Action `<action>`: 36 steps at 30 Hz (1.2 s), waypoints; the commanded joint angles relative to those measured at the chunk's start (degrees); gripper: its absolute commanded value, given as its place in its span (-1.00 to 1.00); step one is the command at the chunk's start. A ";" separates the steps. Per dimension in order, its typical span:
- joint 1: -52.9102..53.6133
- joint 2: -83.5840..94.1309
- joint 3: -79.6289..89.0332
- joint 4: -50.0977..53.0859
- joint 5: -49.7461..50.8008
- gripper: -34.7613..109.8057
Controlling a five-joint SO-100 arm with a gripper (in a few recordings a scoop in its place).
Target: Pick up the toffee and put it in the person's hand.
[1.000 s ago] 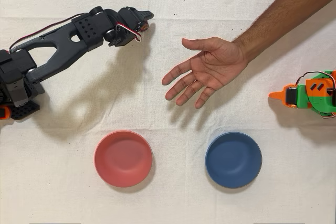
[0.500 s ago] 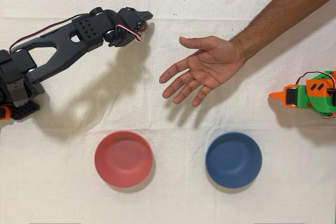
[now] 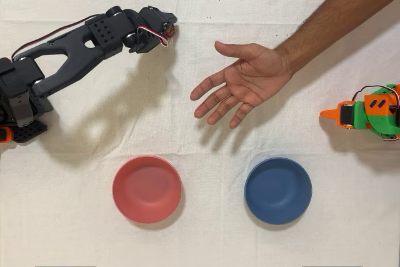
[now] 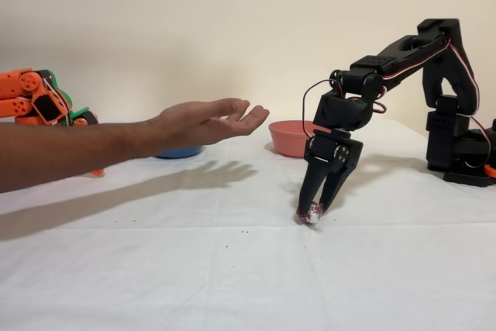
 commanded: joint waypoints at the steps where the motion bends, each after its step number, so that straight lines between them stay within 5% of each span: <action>1: -1.23 2.02 -3.69 -0.53 -1.58 -0.29; 36: 0.44 15.73 1.49 -2.99 -3.87 -0.37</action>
